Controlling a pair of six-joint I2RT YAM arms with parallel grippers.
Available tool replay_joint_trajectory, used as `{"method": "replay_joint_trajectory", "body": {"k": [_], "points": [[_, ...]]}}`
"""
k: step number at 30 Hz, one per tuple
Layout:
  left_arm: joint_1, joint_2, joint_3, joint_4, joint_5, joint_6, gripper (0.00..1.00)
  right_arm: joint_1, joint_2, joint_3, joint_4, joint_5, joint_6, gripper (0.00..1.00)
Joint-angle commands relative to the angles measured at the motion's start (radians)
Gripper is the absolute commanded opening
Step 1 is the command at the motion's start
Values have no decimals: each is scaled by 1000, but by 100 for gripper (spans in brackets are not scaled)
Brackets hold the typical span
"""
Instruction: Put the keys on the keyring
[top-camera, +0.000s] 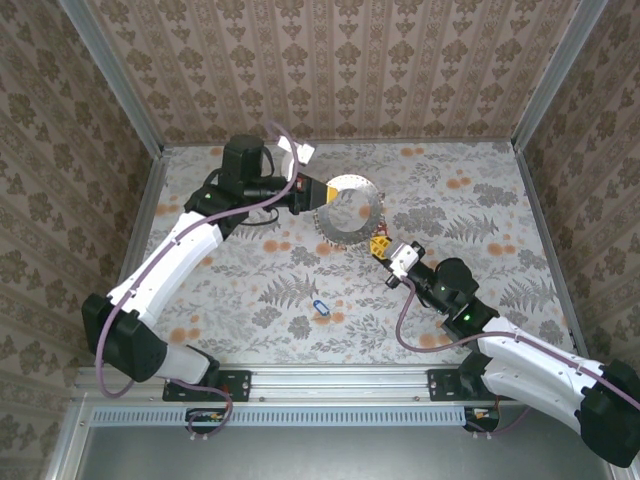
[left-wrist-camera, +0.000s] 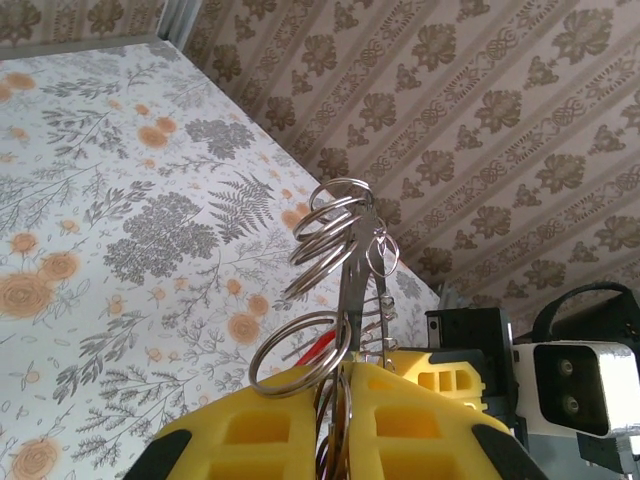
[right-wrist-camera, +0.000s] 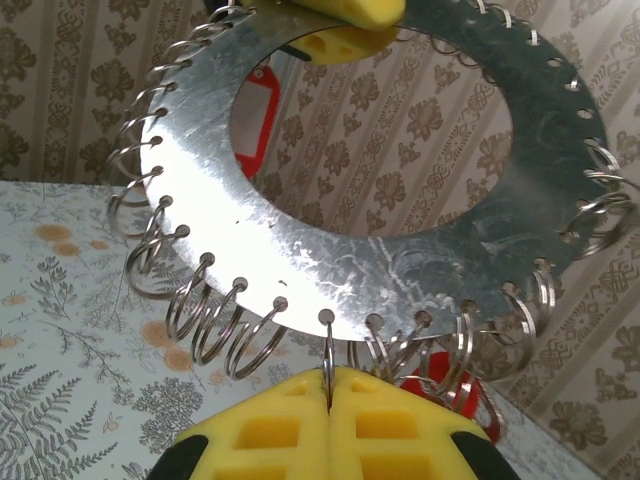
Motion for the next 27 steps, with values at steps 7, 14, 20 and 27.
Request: {"method": "replay_joint_trajectory", "body": {"k": [7,14,20,27], "points": [[9,-9,-94,134,-25,-157,0,6,-1,72,-30,11,143,0],[11,25,-131,207,125,-227,6,-1,50,82,22,10,145,0],[40,9,-170,174,112,-240,6,-32,79,100,40,-5,143,0],[68,2,-200,196,50,-272,3,-45,36,115,-62,-55,129,0]]}}
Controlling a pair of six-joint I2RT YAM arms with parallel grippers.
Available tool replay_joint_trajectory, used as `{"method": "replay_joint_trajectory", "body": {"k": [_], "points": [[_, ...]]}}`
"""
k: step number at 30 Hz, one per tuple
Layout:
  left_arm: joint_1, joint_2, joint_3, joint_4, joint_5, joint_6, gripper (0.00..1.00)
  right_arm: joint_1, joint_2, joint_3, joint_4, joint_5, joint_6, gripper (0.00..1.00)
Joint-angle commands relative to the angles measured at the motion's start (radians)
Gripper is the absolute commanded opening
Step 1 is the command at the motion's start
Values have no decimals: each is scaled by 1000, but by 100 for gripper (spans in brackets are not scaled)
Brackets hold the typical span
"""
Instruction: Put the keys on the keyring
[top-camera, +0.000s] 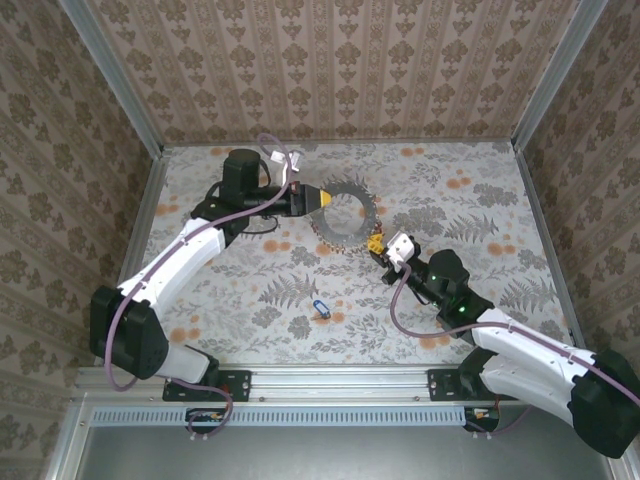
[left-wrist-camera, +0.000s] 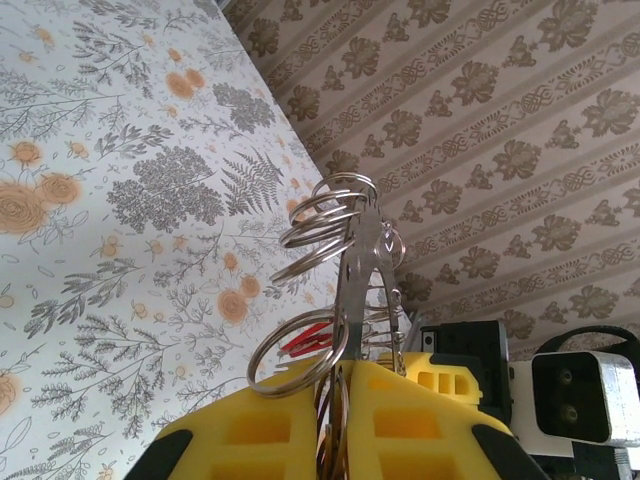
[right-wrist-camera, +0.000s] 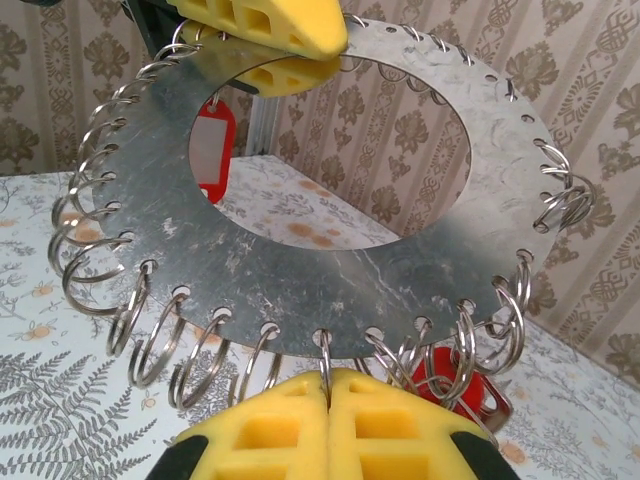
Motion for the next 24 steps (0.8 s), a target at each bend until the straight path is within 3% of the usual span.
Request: {"method": "replay_joint_trajectory", "body": {"k": [1,11,19,24], "points": [[9,-13,-24,26,0,-29,2,-9,-50,60,9,-44,-1,0],[9,-2,-36,65,-9,-58,3,-8,-58,72,-21,-43,25,0],[7,28,-40,20,-12,-51,23,-8,-52,90,-5,-41,25,0],[-3,64,-38,20,-19,-48,26,-8,-58,90,-24,-23,28,0]]}}
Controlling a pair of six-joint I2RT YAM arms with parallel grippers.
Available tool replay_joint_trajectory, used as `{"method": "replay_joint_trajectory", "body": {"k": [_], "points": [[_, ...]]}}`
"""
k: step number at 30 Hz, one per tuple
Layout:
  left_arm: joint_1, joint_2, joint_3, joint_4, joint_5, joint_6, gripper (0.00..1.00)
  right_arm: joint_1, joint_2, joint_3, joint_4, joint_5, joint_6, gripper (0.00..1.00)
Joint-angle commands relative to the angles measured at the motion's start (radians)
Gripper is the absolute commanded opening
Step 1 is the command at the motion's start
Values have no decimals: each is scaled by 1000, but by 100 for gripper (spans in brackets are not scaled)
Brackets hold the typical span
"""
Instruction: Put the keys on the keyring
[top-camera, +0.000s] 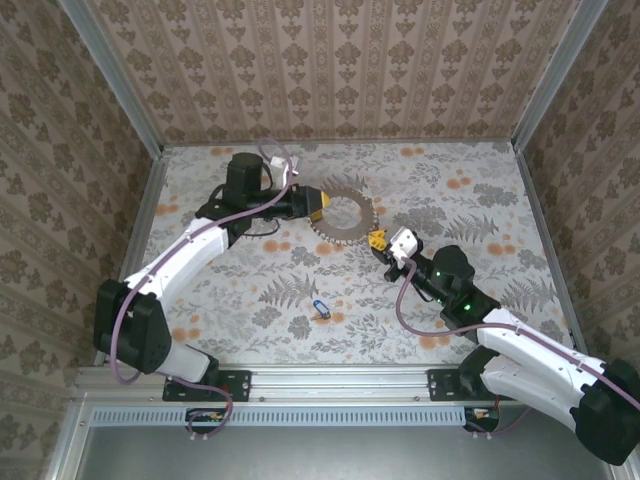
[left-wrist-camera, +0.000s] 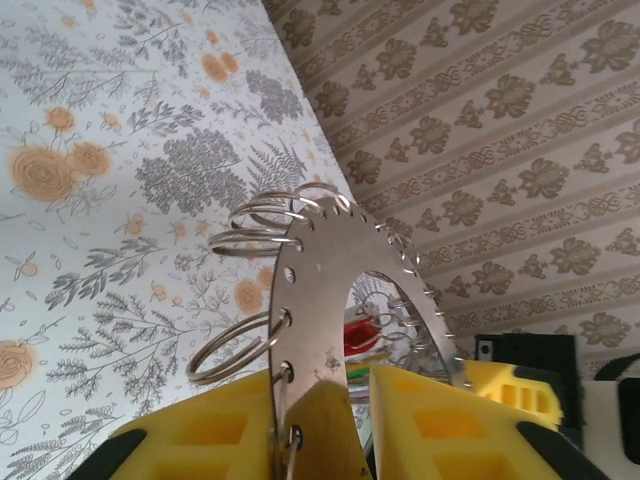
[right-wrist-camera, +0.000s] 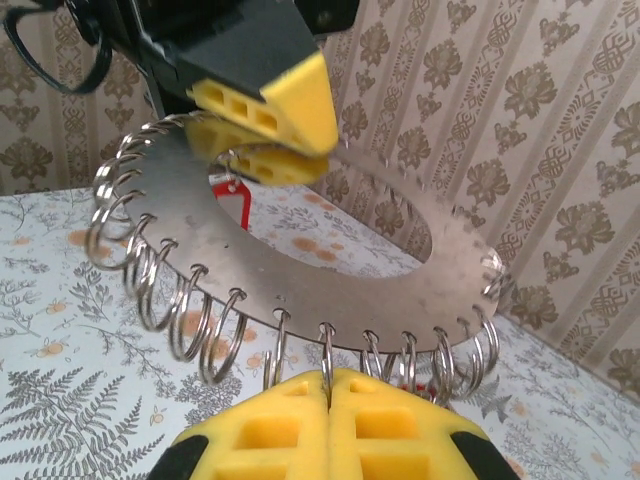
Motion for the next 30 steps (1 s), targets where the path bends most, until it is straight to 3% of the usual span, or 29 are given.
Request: {"method": "replay_joint_trajectory", "body": {"k": [1,4,7,9,10,18,23,30], "points": [[-13,29,-7,-6,8,10,26,-2,-20,41,48,16,22,0],[-21,48,-9,-10,1,20,32,-3,-26,43,31,39,21,0],[-23,55,-18,-6,-10,26,27,-6,-36,43,13,58,21,0],[-23,56,-28,10,-5,25,11,-8,-45,48,-7,57,22,0],[-23,56,-30,20,-1,25,8,-11,-50,51,-21,56,21,0],[-22,57,-46,42,-19,8,7,-20,-80,67,-110,39,36,0],[-22,47,-69,135,0,-56,0,-22,-82,43,-137,65,73,0],[-23,-36,-58,167,59,17,0,-23,-145,-56,-153,-52,25,18]]}}
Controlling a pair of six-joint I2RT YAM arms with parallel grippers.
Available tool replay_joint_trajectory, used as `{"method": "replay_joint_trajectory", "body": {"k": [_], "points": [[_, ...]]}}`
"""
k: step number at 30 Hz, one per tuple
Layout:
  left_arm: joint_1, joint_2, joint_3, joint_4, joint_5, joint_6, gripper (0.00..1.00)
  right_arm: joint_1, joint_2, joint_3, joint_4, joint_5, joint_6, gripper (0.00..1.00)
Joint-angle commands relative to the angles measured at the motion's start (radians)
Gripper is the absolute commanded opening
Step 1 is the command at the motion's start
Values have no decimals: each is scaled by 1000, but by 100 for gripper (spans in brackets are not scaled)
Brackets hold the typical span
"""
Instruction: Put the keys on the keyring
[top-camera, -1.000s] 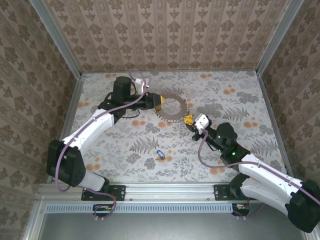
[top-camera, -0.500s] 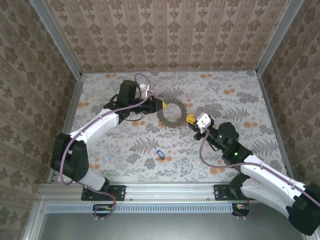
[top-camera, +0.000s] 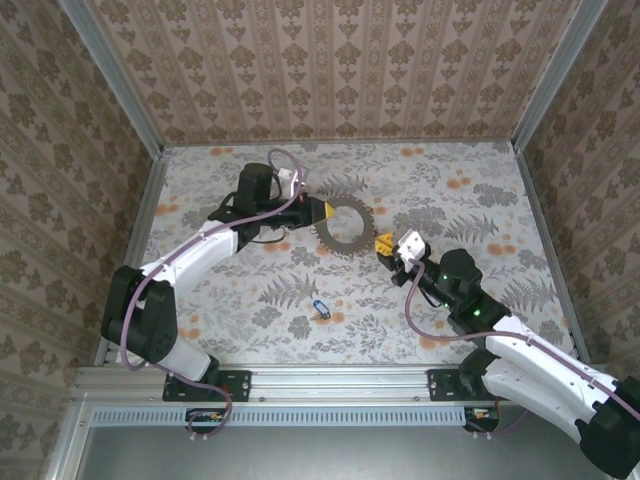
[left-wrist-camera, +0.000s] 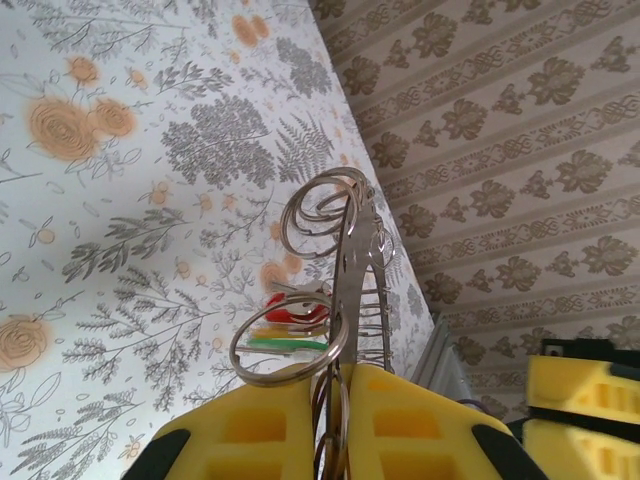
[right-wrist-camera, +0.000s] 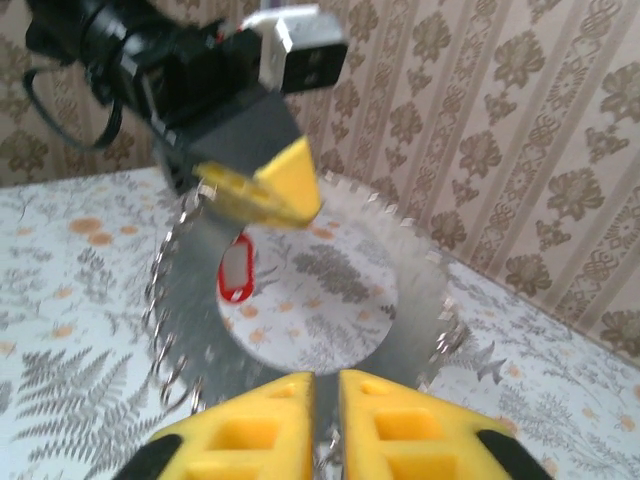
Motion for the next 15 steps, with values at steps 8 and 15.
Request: {"method": "replay_joint_trajectory", "body": {"k": [8,15], "points": [[-15,-184,71,-24,126,238,0,-4,-192,-102,5,-150,-117,17],[-24,-229,129,-92,153,336,0,34,-212,-90,4,-222,-275,15]]}}
